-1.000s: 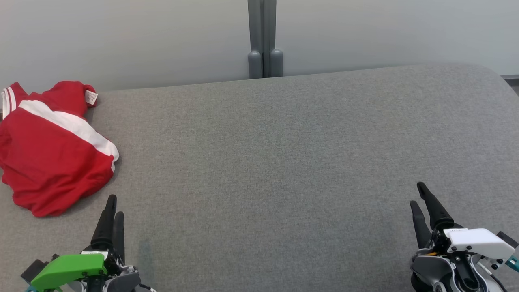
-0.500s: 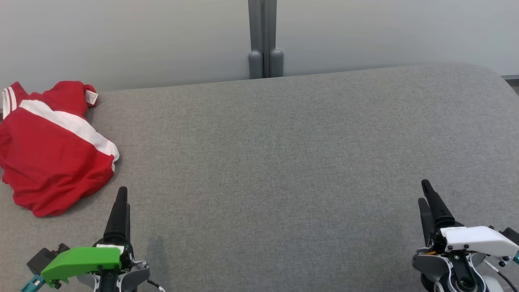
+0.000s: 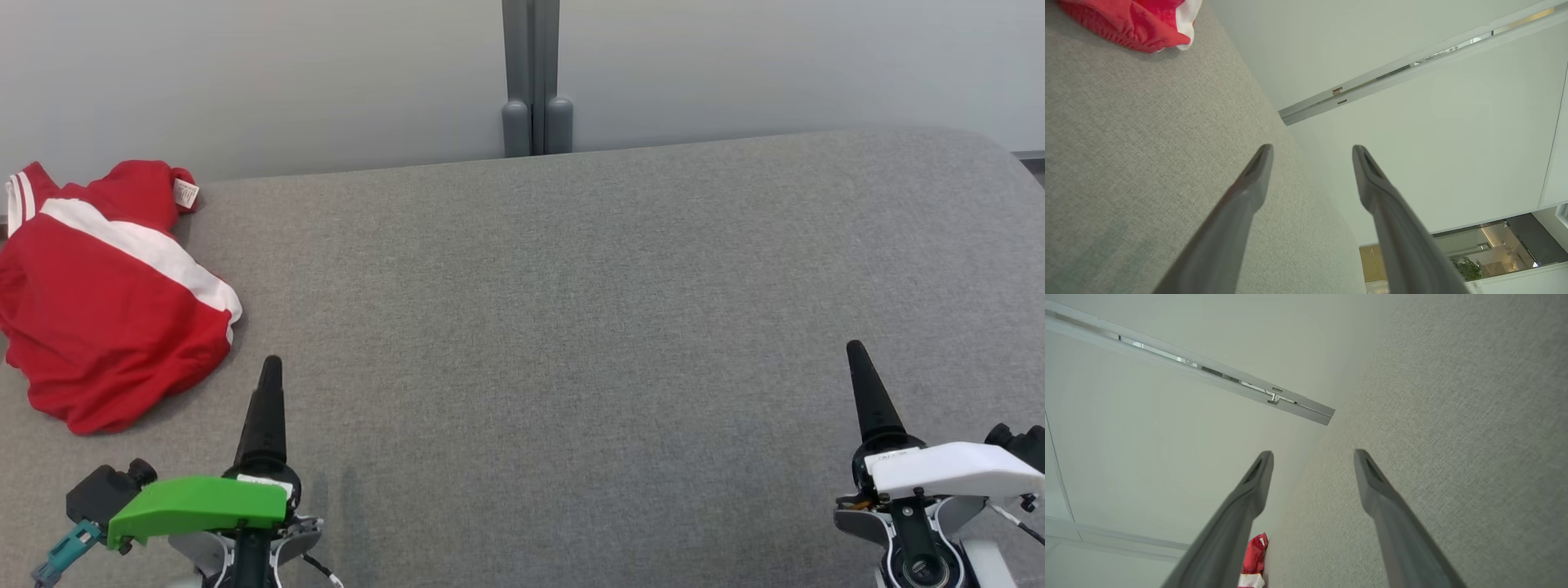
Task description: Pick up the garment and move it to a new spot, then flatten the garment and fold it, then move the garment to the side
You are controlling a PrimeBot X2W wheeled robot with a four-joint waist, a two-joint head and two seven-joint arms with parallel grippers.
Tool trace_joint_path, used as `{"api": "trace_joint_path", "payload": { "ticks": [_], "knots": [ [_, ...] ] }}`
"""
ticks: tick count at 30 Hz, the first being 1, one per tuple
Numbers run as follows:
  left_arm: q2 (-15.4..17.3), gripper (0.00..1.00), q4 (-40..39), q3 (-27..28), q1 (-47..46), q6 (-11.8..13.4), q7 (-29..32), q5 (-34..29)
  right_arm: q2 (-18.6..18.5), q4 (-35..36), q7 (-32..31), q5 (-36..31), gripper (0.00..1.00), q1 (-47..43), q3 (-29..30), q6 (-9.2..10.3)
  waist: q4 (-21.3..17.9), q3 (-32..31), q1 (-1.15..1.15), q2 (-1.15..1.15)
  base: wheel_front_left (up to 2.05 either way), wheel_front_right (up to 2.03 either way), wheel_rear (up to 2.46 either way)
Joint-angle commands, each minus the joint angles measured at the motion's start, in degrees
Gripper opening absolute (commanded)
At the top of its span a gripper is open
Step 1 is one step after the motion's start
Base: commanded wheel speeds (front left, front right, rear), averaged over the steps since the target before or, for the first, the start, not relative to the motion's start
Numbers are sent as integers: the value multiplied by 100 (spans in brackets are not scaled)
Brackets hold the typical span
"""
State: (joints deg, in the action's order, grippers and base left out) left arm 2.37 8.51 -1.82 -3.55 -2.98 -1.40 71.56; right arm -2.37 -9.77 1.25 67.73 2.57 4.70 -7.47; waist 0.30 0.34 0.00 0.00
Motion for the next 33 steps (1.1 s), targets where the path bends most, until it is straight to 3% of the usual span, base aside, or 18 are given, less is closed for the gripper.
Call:
{"api": "trace_joint_path", "payload": {
  "ticks": [1, 10, 20, 33],
  "knots": [
    [34, 100, -147, -45, -25, 51, -65, -258, -32, 177, 78, -323, 100, 14, -31, -2, 4, 2, 0, 0, 0, 0, 0],
    [39, 100, -291, -294, 21, 178, -249, -1573, -37, 360, 264, -1381, 100, -91, -179, -2, 26, 15, 0, 0, 0, 0, 0],
    [44, 100, -243, -540, 139, 293, -434, -2632, -41, 420, 448, -2244, 100, -175, -310, -2, 39, 9, 0, 0, 0, 0, 0],
    [50, 100, -179, -676, 223, 507, -650, -3558, -46, 452, 664, -3288, 100, -241, -475, -3, 54, 14, 0, 0, 0, 0, 0]
  ]
}}
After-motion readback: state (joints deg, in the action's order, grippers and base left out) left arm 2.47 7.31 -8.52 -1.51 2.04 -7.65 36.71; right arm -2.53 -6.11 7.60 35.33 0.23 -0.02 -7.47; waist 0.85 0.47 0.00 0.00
